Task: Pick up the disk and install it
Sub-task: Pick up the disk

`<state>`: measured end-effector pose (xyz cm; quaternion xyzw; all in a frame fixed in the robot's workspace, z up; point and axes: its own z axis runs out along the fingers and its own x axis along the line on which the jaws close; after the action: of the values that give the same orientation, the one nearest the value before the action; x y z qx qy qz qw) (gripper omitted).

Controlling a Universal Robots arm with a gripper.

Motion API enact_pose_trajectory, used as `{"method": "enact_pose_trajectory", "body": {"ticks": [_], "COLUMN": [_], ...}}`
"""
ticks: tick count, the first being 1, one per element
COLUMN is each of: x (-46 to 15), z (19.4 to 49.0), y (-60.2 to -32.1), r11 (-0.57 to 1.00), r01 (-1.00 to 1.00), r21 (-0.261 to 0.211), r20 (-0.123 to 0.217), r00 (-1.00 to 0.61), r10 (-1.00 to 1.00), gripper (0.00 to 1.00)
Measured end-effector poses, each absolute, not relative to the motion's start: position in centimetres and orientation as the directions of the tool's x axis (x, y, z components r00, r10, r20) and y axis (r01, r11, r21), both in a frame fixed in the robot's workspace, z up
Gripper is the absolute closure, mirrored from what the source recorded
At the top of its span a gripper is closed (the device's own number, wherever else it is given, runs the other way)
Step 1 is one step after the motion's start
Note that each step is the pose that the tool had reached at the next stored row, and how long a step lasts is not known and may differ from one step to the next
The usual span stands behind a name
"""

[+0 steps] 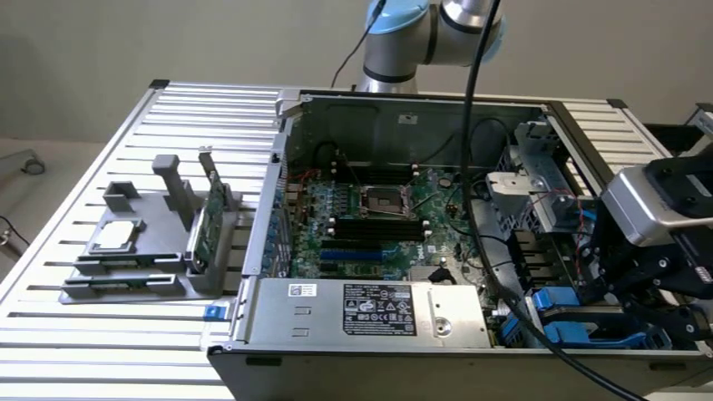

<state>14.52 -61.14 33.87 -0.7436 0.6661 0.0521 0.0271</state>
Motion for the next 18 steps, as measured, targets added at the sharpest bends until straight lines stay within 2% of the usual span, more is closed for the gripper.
{"method": "enact_pose_trajectory", "body": {"ticks": [6,18], "x": [14.5,14.5], "z": [32.8,32.9], "y": [-61.1,-61.1], "r11": [-0.112,-0.112], "r01": [-0.993,-0.993], "r21": [0.027,0.031], "r20": [-0.113,-0.116], "r00": [0.108,0.108], "r10": [-0.988,-0.987], "gripper": [0.89,0.89]}}
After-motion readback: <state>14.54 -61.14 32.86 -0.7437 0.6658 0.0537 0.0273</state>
